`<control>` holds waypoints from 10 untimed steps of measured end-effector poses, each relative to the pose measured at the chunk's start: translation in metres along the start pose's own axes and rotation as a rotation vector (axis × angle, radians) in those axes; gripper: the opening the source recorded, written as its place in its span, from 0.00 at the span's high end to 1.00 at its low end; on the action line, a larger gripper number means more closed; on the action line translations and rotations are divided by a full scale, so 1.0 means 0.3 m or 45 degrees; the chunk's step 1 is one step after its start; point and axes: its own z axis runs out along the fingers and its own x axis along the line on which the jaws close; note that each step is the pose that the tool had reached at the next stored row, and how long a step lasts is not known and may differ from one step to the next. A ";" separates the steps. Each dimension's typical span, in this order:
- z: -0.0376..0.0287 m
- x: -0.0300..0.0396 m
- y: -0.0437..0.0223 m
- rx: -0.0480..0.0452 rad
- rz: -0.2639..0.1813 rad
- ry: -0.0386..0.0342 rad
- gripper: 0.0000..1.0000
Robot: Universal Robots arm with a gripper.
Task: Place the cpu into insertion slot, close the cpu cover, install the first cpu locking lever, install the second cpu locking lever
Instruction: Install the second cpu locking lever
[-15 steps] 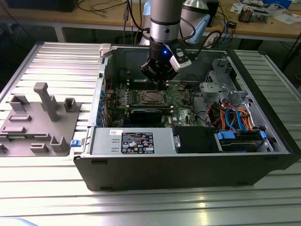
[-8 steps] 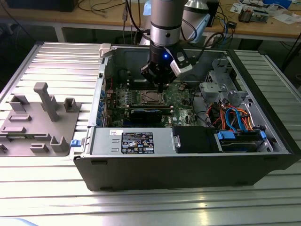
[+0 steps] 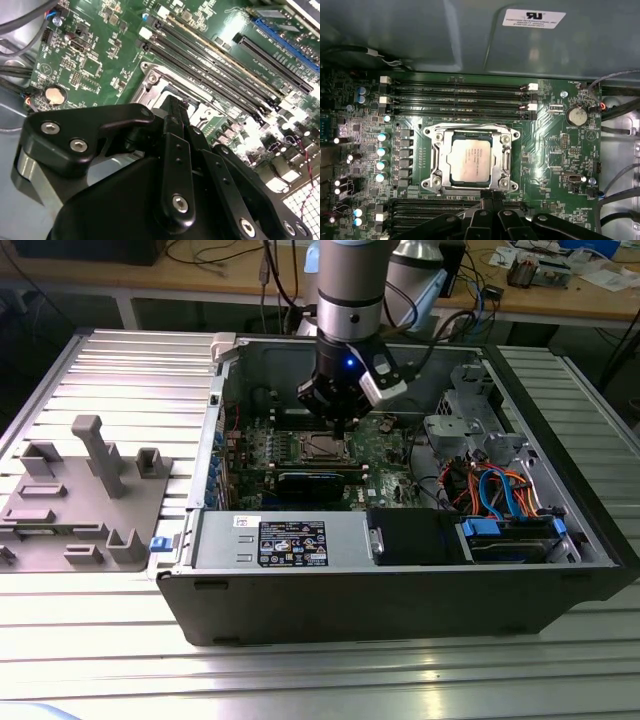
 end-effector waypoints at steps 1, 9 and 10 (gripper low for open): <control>0.000 0.005 0.000 0.000 0.000 0.0001 0.89; 0.000 0.007 0.000 0.000 0.000 0.0000 0.89; 0.000 0.007 0.000 0.000 0.000 0.0000 0.89</control>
